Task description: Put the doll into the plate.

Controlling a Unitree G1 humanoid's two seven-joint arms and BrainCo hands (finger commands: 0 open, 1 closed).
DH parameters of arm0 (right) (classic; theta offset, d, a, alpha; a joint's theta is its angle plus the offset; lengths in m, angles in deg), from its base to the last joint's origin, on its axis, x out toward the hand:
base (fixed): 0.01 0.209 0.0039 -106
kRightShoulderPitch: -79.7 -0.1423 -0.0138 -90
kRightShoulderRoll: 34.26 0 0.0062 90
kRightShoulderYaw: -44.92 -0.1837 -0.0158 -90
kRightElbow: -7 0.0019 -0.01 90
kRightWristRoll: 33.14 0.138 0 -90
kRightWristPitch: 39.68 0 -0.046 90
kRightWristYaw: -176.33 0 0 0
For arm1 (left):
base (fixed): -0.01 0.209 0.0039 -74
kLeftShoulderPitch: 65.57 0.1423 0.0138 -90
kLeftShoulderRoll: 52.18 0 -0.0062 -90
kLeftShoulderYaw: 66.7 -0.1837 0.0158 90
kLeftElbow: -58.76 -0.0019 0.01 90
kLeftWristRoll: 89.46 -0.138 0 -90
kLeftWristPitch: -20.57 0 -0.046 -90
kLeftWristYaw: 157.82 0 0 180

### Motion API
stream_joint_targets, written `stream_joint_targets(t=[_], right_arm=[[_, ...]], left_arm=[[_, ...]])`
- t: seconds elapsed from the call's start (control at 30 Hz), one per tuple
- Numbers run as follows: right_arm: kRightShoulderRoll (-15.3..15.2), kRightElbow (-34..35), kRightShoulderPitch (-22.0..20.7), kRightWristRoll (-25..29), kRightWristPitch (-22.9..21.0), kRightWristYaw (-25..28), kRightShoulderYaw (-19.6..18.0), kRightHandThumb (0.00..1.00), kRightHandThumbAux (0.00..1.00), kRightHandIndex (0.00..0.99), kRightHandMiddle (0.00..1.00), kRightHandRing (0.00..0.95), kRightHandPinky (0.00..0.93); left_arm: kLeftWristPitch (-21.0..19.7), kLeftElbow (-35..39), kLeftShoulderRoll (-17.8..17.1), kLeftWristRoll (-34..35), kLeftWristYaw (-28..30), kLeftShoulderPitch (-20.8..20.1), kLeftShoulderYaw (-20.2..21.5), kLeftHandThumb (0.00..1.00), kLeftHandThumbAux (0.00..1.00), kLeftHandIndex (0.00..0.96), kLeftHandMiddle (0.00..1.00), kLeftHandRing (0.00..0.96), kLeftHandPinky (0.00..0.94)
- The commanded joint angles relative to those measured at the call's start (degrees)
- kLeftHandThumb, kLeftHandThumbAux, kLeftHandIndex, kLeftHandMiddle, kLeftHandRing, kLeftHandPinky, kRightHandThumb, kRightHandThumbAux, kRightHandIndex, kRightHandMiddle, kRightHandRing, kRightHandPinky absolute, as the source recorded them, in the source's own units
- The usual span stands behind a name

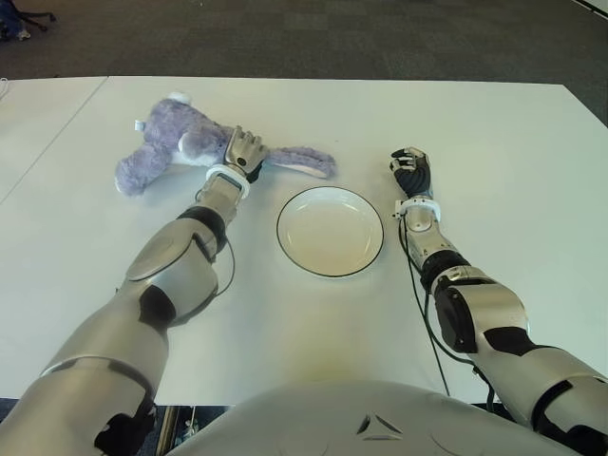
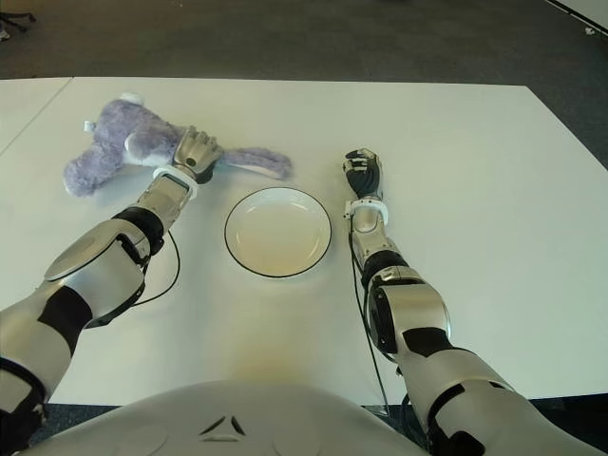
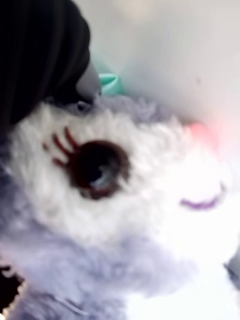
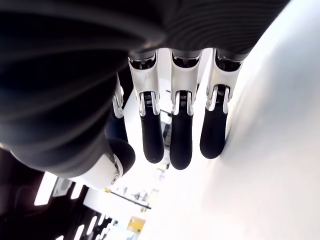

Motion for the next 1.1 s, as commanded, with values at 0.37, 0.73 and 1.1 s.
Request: stream_joint_targets(t=[0.37, 0.73, 1.1], right_arm=[[2.2, -6.7, 11.6, 0.7, -4.9, 1.1, -0.1, 0.690, 0.736, 0.401, 0.332, 0.364, 0.372], [2.1, -6.7, 11.4, 0.6, -5.0, 1.5, 0.3, 0.689, 0.737, 0.401, 0.332, 0.367, 0.376], [1.5, -6.8, 11.3, 0.3, -5.6, 2.0, 0.9, 0.688, 0.737, 0.400, 0.319, 0.357, 0.383]], left_arm=[[4.1, -1.5, -0.2, 7.2, 2.4, 1.3, 8.6, 0.965, 0.616, 0.684, 0.499, 0.814, 0.828], [10.6, 2.9, -3.9, 5.6, -4.0, -4.1, 8.7, 0.963, 0.616, 0.661, 0.499, 0.797, 0.795], [15.2, 13.8, -11.0, -0.7, -17.1, -6.9, 6.6, 0.963, 0.616, 0.651, 0.499, 0.787, 0.797]])
